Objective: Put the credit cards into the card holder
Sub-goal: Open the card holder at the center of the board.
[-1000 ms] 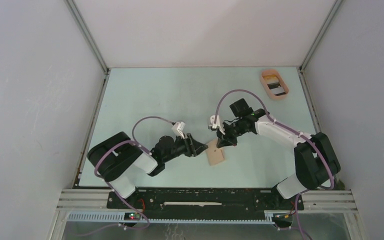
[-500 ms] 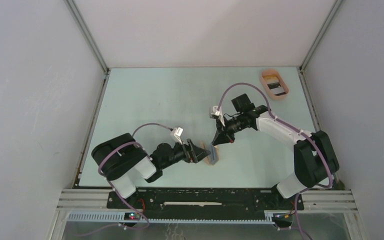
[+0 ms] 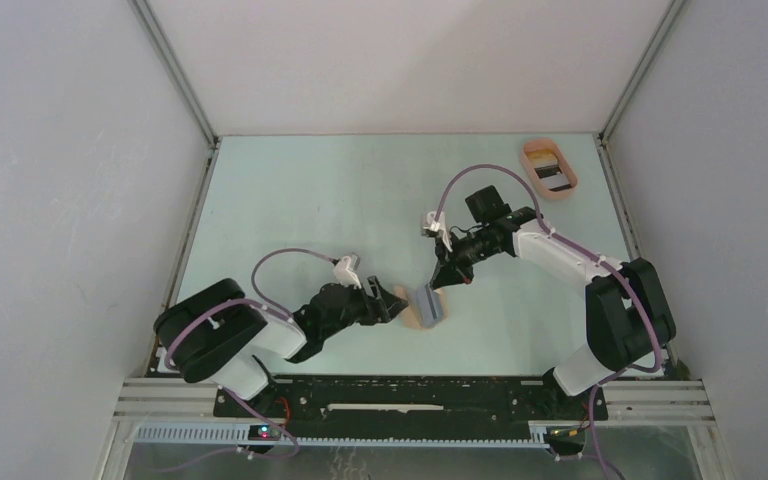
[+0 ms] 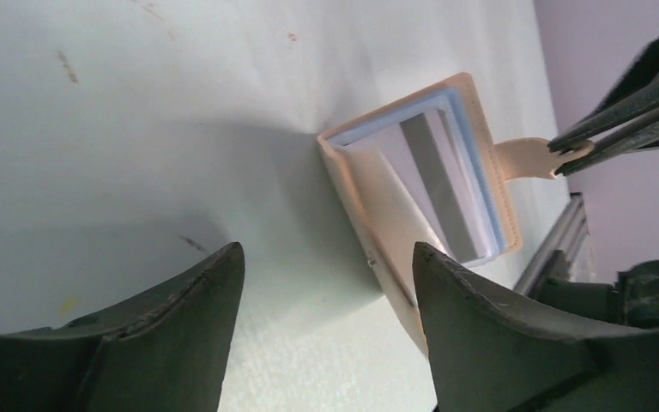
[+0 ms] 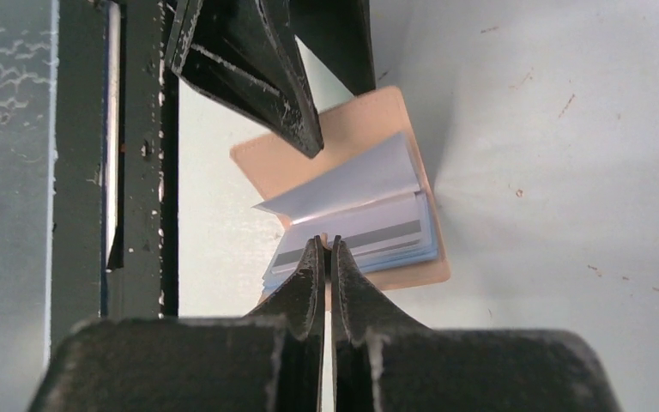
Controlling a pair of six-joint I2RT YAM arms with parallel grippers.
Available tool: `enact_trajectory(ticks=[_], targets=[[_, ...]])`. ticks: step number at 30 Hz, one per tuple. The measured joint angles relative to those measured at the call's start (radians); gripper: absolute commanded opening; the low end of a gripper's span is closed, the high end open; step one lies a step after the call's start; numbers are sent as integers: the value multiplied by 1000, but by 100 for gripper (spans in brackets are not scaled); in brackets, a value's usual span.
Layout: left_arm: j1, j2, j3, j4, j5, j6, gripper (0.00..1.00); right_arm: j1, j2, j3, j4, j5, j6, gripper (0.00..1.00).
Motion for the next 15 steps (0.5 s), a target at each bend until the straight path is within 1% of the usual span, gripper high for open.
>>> enact_trajectory(ticks=[4, 6, 12, 15], targets=[[0, -68, 31, -164, -43, 23, 66, 0, 2, 2, -28, 59, -31, 0], [0, -93, 47, -234, -62, 36, 63, 0, 8, 7, -47, 107, -49, 3], [0, -110, 91, -356, -82, 72, 52, 0, 53, 16, -71, 277, -71, 24], [0, -109, 105, -386, -82, 88, 50, -1, 79, 16, -73, 347, -60, 33]])
